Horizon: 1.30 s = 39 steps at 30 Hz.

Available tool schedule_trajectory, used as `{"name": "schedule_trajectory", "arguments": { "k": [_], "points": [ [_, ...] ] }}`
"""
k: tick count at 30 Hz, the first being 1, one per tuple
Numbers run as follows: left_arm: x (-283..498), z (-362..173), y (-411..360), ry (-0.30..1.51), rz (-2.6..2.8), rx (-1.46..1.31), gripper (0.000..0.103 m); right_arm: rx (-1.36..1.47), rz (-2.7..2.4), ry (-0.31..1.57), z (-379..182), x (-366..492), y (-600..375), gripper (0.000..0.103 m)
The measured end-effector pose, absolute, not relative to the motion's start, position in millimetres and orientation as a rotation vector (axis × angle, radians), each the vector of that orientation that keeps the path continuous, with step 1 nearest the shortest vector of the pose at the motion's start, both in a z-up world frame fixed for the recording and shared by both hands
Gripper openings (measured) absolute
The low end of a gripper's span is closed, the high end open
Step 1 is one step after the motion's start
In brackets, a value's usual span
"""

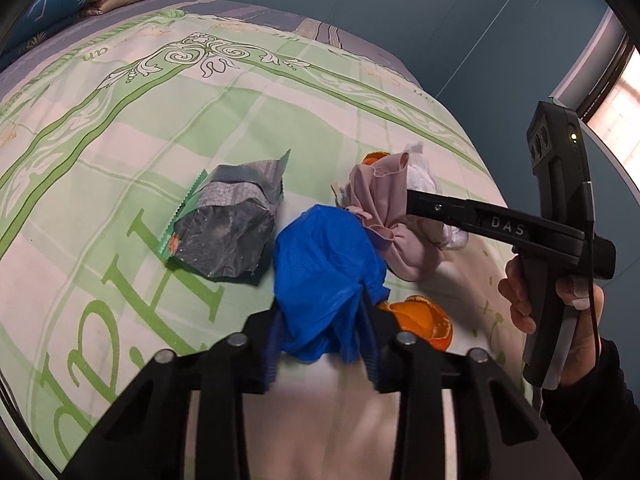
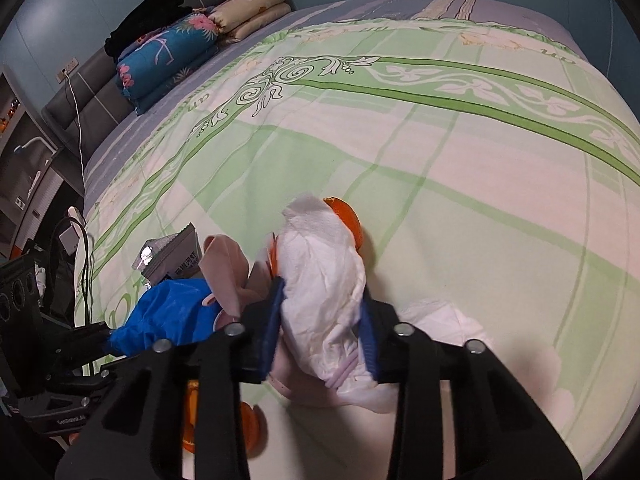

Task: Collect trash
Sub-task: 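Grasp the blue cloth with left tool while right tool grasps white tissue, then carry the blue cloth and white tissue in both tools over the yellow bin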

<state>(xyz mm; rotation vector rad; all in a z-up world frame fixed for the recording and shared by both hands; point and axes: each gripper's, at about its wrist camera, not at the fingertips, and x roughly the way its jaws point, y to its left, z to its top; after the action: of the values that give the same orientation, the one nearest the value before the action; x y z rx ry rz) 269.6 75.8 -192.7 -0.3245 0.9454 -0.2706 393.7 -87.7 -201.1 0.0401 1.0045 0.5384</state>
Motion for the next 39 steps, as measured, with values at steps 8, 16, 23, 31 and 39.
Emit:
{"name": "schedule_trajectory", "arguments": {
  "k": [8, 16, 23, 31, 39],
  "points": [
    [263, -184, 76, 0.930, -0.269, -0.303, 0.005, 0.038, 0.528, 0.969, -189, 384, -93, 0.023],
    [246, -161, 84, 0.886, -0.268, -0.286, 0.003, 0.065, 0.527, 0.905, -157, 364, -108, 0.023],
    [224, -139, 97, 0.841, -0.235, -0.270, 0.003, 0.075, 0.544, 0.855, -132, 337, -121, 0.023],
    [202, -113, 105, 0.793, -0.232, -0.247, 0.003, 0.078, 0.568, 0.805, -109, 300, -132, 0.023],
    [182, -85, 110, 0.735, -0.226, -0.238, 0.003, 0.074, 0.588, 0.748, -84, 266, -146, 0.023]
  ]
}}
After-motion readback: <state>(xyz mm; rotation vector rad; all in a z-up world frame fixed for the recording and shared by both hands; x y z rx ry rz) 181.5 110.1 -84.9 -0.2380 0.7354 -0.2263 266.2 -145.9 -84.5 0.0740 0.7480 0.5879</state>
